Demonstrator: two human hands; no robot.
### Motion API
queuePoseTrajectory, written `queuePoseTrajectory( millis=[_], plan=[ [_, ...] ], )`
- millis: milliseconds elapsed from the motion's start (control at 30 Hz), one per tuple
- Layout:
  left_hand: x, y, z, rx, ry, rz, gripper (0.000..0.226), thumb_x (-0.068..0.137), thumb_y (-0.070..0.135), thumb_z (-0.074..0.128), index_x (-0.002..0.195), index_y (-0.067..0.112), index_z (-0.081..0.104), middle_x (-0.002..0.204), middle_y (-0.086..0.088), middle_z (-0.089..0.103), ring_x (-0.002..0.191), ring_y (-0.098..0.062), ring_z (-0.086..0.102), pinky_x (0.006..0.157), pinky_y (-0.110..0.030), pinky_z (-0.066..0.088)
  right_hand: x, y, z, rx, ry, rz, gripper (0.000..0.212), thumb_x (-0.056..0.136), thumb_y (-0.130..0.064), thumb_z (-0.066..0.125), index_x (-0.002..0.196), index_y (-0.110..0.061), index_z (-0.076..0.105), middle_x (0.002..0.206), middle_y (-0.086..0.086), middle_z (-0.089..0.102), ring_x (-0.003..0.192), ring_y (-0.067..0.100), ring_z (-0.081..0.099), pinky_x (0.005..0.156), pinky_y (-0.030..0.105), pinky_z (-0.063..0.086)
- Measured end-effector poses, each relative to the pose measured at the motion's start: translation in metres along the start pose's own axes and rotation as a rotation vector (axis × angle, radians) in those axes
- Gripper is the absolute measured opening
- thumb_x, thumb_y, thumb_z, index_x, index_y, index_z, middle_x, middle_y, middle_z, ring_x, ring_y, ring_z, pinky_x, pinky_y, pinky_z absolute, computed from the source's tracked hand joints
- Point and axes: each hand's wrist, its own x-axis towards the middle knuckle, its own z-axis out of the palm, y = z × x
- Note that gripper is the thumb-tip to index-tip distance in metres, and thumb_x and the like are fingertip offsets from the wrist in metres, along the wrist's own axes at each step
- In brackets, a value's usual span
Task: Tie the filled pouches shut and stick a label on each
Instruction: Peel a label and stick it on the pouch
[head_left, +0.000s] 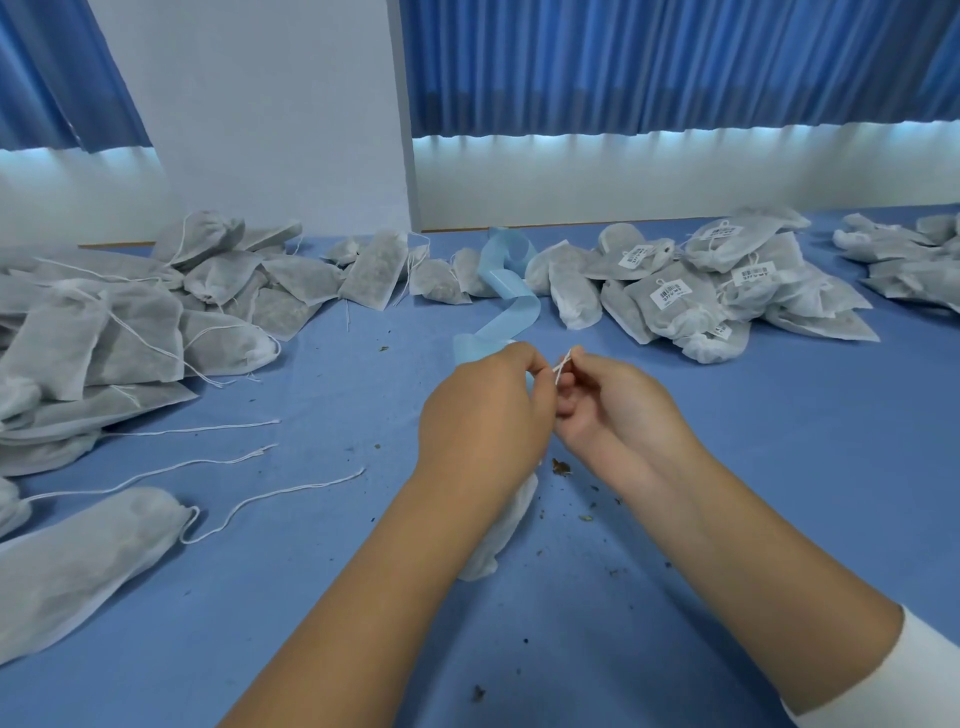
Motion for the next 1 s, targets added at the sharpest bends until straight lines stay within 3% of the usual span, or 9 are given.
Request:
queuePoseTrajectory(
  millis=[133,233,300,433,533,667,767,933,1000],
  plan=[
    [0.001,0.0,0.002,0.032,0.006,0.012,0.017,0.099,0.035,0.049,0.092,0.031,0.064,0.052,0.009,0.049,0.059,-0.013,0.049,0.051,-0.028,0.032,0.001,0.0,0.0,0.095,0.033,0.018,0.021,0.099,-0.001,0.044,0.08,-0.006,0.05,0.069,0.004,0.048,0.052,0.009,0.041,0.04,0.019,0.03],
    [0.002,-0.003,0.0,-0.022,-0.014,-0.001,0.019,0.099,0.034,0.049,0.089,0.031,0.064,0.048,0.005,0.055,0.056,-0.007,0.05,0.053,-0.027,0.035,0.0,-0.002,0.0,0.052,-0.015,-0.03,0.02,0.099,-0.003,0.046,0.081,-0.005,0.052,0.069,0.004,0.05,0.051,0.009,0.042,0.042,0.019,0.031],
    [0.003,-0.007,-0.003,-0.121,-0.042,-0.046,0.023,0.1,0.035,0.047,0.088,0.028,0.065,0.056,0.007,0.063,0.061,-0.003,0.055,0.059,-0.024,0.04,-0.001,-0.007,0.001,-0.011,-0.064,-0.097,0.019,0.099,-0.005,0.049,0.081,-0.004,0.055,0.068,0.004,0.05,0.052,0.009,0.044,0.044,0.019,0.034],
    [0.013,-0.022,-0.022,-0.395,-0.204,-0.212,0.034,0.099,0.046,0.048,0.089,0.024,0.072,0.082,0.019,0.066,0.071,0.019,0.054,0.066,-0.005,0.037,-0.005,-0.012,0.004,0.024,-0.122,-0.193,0.018,0.098,-0.002,0.052,0.081,-0.002,0.058,0.065,0.003,0.057,0.058,0.011,0.053,0.052,0.019,0.046],
    [0.016,-0.037,-0.036,-0.465,-0.355,-0.272,0.022,0.092,0.045,0.059,0.09,0.03,0.074,0.096,0.022,0.07,0.094,0.006,0.061,0.084,-0.021,0.044,-0.008,-0.013,0.006,0.062,-0.163,-0.223,0.02,0.098,-0.001,0.051,0.08,-0.001,0.06,0.064,0.004,0.063,0.063,0.013,0.062,0.061,0.02,0.052],
    [0.017,-0.05,-0.048,-0.434,-0.389,-0.3,0.011,0.088,0.03,0.066,0.092,0.022,0.074,0.074,0.017,0.066,0.066,0.003,0.059,0.061,-0.013,0.041,-0.011,-0.016,0.006,0.036,-0.193,-0.289,0.017,0.098,-0.003,0.052,0.084,-0.002,0.061,0.071,0.004,0.063,0.071,0.014,0.063,0.071,0.022,0.055],
    [0.019,-0.051,-0.048,-0.44,-0.252,-0.337,0.009,0.088,0.028,0.069,0.085,0.02,0.073,0.065,0.015,0.065,0.054,0.004,0.056,0.052,-0.01,0.039,-0.013,-0.013,0.006,-0.177,-0.216,-0.372,0.017,0.099,-0.007,0.051,0.086,-0.007,0.062,0.072,-0.001,0.063,0.074,0.01,0.063,0.072,0.019,0.053],
    [0.021,-0.048,-0.045,-0.616,0.001,-0.373,0.017,0.094,0.034,0.064,0.084,0.021,0.066,0.082,0.003,0.067,0.073,-0.014,0.058,0.075,-0.031,0.046,-0.024,0.004,0.004,-0.848,-0.294,-0.63,0.013,0.096,-0.017,0.058,0.089,-0.024,0.065,0.09,-0.015,0.063,0.083,0.0,0.059,0.075,0.015,0.047],
    [0.02,-0.046,-0.046,-0.691,0.057,-0.386,0.015,0.095,0.035,0.062,0.087,0.023,0.064,0.088,0.0,0.067,0.077,-0.016,0.059,0.077,-0.035,0.047,-0.026,0.011,0.003,-1.012,-0.359,-0.722,0.017,0.095,-0.014,0.06,0.087,-0.029,0.064,0.105,-0.013,0.057,0.1,0.0,0.056,0.08,0.015,0.045]
  ],
)
